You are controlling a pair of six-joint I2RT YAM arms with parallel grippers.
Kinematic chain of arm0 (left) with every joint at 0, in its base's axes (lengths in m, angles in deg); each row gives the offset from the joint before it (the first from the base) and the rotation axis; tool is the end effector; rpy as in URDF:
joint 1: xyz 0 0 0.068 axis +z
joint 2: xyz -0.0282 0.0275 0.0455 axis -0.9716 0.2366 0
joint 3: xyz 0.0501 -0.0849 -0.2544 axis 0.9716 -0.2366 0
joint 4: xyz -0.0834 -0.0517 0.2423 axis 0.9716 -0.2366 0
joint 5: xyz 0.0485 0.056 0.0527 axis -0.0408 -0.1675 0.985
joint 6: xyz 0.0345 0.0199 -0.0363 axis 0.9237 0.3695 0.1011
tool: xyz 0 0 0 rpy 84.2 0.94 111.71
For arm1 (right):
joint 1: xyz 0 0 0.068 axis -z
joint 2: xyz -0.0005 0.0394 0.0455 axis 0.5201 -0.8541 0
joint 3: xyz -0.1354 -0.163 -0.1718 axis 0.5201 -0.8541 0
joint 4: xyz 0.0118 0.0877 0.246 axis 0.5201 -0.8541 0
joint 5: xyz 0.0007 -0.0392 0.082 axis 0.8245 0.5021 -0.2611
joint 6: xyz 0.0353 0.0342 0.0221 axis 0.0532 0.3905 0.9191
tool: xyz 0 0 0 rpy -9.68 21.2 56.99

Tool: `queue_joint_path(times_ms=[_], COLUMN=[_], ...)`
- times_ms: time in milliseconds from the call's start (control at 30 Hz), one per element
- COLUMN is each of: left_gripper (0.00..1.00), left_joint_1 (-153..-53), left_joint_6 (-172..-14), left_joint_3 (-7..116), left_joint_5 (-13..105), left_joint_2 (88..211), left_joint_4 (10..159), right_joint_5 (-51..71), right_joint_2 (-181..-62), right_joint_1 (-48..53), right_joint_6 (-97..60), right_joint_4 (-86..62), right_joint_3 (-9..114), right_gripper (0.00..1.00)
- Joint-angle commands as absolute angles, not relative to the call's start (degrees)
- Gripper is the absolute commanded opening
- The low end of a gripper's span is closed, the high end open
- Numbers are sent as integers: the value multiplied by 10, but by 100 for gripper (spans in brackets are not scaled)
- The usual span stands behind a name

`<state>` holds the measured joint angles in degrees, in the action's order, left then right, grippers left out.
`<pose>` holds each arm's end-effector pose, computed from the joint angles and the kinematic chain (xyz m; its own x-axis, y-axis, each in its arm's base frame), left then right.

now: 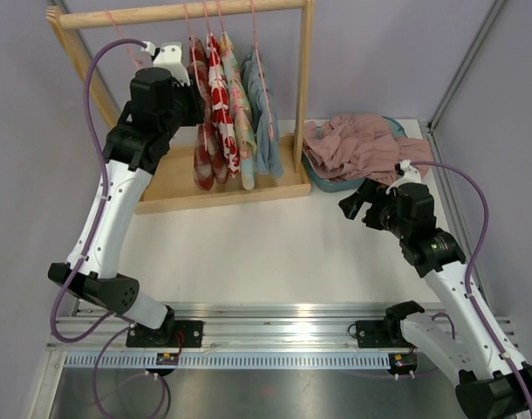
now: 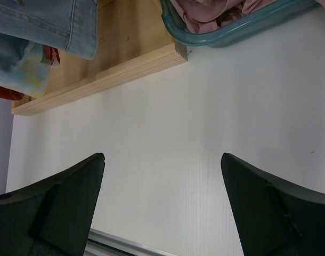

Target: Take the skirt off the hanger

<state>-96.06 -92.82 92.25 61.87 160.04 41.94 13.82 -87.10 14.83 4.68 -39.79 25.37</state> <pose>0.2864 -0.0976 0.5032 -0.2963 -0.1095 -0.9488 0.1550 0.9747 -0.1609 0.1711 0.0533 0.3233 -0.5437 0.3553 -0.7603 -0.0844 0.8782 0.4707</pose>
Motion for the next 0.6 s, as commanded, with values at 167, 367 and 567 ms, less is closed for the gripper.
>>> queue_joint_path(times_ms=[167,367,567], left_gripper=[0,0,0], left_joint_1=[-963,-965,-965], left_joint_6=[-915,-904,-898], left_joint_3=[1018,1072,1066], left_joint_5=[652,641,648], left_joint_2=[1692,1719,1700], left_joint_4=[449,435,435], right_joint_5=[141,143,139], right_joint_2=[-867,-863,-866], right_joint_1=[146,145,145], right_joint_6=[34,35,41], right_joint_4=[-391,-394,-392], right_joint_3=[263,263,262], right_gripper=[94,92,93])
